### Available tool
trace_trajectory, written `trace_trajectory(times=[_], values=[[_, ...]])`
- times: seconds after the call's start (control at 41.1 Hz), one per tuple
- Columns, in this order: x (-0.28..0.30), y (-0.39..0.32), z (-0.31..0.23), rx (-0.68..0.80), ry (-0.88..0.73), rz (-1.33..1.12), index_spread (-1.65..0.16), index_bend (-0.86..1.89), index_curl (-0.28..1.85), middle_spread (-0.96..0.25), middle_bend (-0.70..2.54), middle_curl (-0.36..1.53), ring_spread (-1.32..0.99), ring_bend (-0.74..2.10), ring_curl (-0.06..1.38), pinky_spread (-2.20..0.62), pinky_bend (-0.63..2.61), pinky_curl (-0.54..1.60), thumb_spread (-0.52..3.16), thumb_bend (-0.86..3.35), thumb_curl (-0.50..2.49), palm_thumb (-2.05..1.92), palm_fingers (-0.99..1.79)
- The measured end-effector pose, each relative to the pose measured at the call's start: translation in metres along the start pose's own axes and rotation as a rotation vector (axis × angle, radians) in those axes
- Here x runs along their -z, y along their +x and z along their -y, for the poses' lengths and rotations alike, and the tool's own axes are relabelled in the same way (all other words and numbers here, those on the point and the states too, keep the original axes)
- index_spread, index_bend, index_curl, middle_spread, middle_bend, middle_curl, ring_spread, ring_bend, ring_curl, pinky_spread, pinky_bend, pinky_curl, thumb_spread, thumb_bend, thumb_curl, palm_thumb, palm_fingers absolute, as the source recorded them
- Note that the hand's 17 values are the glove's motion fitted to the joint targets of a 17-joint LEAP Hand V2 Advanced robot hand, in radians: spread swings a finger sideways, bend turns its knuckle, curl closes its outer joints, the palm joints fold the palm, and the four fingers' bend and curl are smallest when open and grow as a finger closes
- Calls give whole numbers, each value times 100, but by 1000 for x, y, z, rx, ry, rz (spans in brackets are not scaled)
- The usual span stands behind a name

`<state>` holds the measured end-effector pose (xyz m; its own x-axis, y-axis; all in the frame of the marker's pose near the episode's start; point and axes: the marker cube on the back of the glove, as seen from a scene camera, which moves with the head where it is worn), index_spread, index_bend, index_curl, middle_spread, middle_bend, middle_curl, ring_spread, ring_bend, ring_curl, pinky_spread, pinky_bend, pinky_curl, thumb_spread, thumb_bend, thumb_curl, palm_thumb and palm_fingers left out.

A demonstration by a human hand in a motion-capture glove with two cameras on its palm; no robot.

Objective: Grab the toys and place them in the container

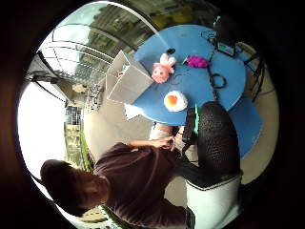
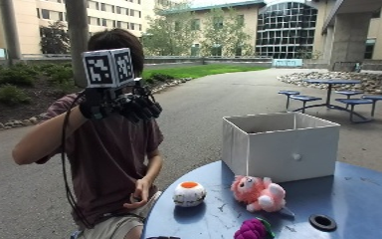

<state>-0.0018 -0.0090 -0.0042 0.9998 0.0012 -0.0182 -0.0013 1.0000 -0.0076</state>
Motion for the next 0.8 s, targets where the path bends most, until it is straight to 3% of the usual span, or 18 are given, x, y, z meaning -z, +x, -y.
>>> trace_trajectory(times=[0.073,0.097,0.267,0.316,0.802], values=[[6,-2,14,-6,-15,-28,-13,29,9,-5,1,-1,-6,34,6,-2,57,15,60,18,4,21,21],[9,-2,21,-9,-21,-41,-14,24,9,-8,18,3,-7,32,6,-2,55,15,68,19,5,21,26],[21,-7,64,-25,-76,-74,-20,22,16,-8,3,2,-10,45,13,-3,70,24,109,22,10,19,7],[21,-8,75,-26,-92,-65,-20,16,15,-11,21,7,-10,42,13,-3,68,24,117,21,12,18,11],[-15,-13,193,-72,-182,-73,-22,9,17,-13,19,20,-10,49,18,-2,80,31,140,9,20,0,-10]])
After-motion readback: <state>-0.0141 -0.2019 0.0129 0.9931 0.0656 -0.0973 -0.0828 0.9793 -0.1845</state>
